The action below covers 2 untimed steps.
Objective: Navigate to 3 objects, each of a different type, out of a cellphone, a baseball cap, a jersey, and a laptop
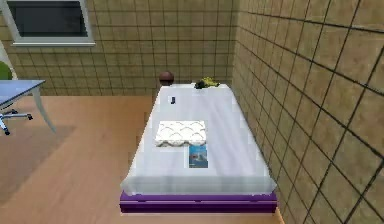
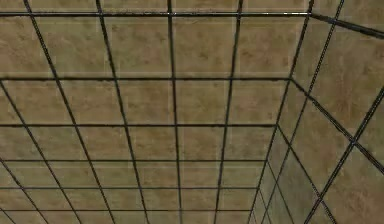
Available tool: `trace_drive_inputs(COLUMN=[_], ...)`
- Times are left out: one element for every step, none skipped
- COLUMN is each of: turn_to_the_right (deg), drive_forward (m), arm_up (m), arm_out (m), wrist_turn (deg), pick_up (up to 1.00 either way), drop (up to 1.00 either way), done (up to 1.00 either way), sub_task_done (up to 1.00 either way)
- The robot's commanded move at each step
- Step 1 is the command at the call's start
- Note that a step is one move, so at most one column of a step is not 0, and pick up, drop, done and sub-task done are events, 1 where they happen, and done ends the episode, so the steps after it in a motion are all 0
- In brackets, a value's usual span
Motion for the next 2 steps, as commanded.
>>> trace_drive_inputs(turn_to_the_right=[0.0,-45.0], drive_forward=[0.10,0.00], arm_up=[0.00,0.00], arm_out=[0.00,0.00], wrist_turn=[0.0,0.0], pick_up=[0.00,0.00], drop=[0.00,0.00], done=[0.00,0.00], sub_task_done=[0.00,0.00])
